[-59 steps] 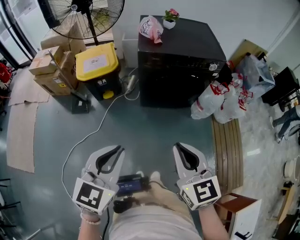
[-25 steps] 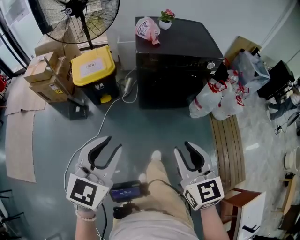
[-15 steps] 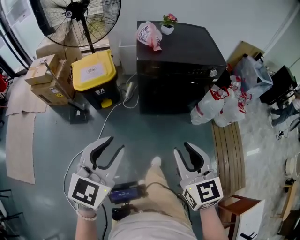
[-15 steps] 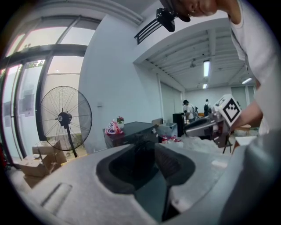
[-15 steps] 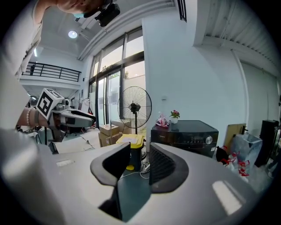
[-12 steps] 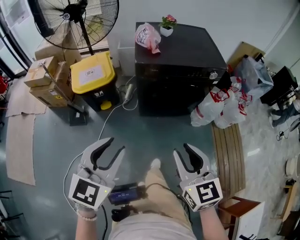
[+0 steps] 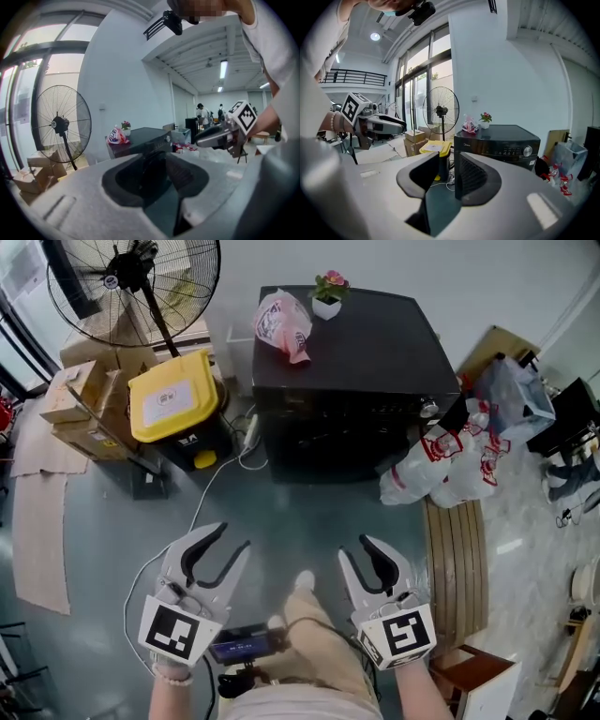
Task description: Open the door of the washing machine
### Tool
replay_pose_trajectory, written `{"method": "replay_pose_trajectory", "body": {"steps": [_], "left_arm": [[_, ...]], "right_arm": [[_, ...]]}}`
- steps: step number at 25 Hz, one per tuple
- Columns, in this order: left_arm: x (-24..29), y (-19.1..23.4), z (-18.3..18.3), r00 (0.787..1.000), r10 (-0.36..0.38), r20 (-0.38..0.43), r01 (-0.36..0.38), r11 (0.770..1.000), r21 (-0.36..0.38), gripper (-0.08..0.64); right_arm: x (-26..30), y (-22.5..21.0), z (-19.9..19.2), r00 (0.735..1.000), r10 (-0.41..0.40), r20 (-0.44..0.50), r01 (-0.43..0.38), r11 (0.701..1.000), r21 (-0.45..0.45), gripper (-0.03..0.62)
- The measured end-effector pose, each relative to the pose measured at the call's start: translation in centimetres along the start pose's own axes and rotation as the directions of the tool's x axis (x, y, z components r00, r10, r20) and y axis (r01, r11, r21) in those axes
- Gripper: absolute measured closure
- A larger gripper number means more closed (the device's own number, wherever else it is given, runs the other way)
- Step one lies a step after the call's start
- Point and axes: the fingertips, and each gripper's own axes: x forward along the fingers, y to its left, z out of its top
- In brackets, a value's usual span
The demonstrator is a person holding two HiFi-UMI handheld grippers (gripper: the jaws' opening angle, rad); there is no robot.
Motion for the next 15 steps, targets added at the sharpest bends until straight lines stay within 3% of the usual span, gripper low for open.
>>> {"method": "replay_pose_trajectory", "body": {"steps": [15], "left_arm": [[11.2, 0.4, -2.5, 0.998, -0.049, -0.044, 0.048, 0.999, -0.009, 0.399]], "right_arm": [[5.5, -7.0, -3.8, 0.999, 0.022, -0.030, -0.022, 1.000, 0.002, 0.471]]}}
